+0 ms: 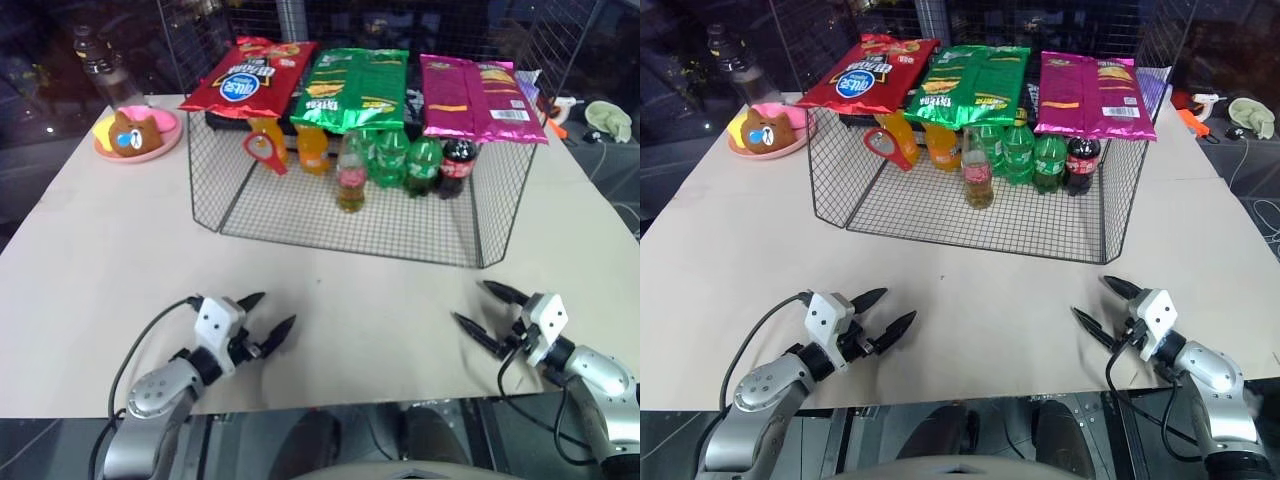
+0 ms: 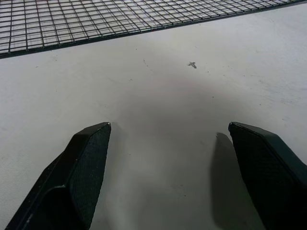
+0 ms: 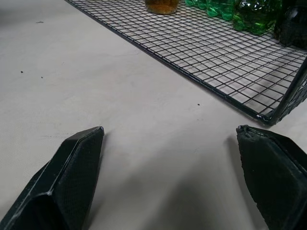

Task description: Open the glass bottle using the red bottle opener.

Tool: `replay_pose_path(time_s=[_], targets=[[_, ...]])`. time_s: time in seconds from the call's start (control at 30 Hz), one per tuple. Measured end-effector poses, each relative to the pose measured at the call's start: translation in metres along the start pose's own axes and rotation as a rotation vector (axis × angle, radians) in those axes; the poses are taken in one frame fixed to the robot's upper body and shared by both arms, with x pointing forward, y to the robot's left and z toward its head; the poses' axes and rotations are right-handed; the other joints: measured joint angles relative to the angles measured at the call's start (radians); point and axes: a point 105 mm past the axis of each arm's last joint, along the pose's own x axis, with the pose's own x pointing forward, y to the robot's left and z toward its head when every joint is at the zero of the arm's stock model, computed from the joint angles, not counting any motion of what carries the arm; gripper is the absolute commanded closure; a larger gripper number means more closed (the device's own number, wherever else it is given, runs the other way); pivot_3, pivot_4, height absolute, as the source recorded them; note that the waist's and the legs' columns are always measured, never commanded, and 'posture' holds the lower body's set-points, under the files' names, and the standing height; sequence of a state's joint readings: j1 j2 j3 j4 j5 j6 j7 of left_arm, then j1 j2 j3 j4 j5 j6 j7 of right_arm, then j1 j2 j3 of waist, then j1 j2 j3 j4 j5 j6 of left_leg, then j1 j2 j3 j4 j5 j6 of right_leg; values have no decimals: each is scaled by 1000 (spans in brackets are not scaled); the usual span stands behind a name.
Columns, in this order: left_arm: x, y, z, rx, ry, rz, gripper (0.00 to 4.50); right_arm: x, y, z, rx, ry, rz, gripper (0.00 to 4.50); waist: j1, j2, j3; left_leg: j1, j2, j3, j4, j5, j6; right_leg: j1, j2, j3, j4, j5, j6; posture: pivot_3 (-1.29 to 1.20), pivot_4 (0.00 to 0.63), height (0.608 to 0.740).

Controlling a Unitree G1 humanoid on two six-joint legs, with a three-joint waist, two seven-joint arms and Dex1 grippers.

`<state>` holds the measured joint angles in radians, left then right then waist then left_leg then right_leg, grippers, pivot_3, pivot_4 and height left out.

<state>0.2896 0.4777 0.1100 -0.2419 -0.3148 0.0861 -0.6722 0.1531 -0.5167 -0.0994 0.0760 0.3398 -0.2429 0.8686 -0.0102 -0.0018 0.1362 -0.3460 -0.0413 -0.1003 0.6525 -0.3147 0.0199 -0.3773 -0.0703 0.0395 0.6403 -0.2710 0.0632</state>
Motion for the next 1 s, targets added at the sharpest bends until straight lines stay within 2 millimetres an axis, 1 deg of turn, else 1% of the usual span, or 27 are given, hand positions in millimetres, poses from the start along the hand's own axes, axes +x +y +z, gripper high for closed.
replay_pose_path(time_s=[0.87,1.0], targets=[[2,0,3,-23,-29,9,454,-2,0,1,-8,6,-1,35,2,0,1,0,0,0,0,0,0,0,0,-1,0,0,0,0,150,740],[7,4,7,-32,-37,18,454,1,7,2,-36,15,31,35,2,0,1,-1,0,-1,0,0,0,0,0,-1,0,0,0,0,150,740]])
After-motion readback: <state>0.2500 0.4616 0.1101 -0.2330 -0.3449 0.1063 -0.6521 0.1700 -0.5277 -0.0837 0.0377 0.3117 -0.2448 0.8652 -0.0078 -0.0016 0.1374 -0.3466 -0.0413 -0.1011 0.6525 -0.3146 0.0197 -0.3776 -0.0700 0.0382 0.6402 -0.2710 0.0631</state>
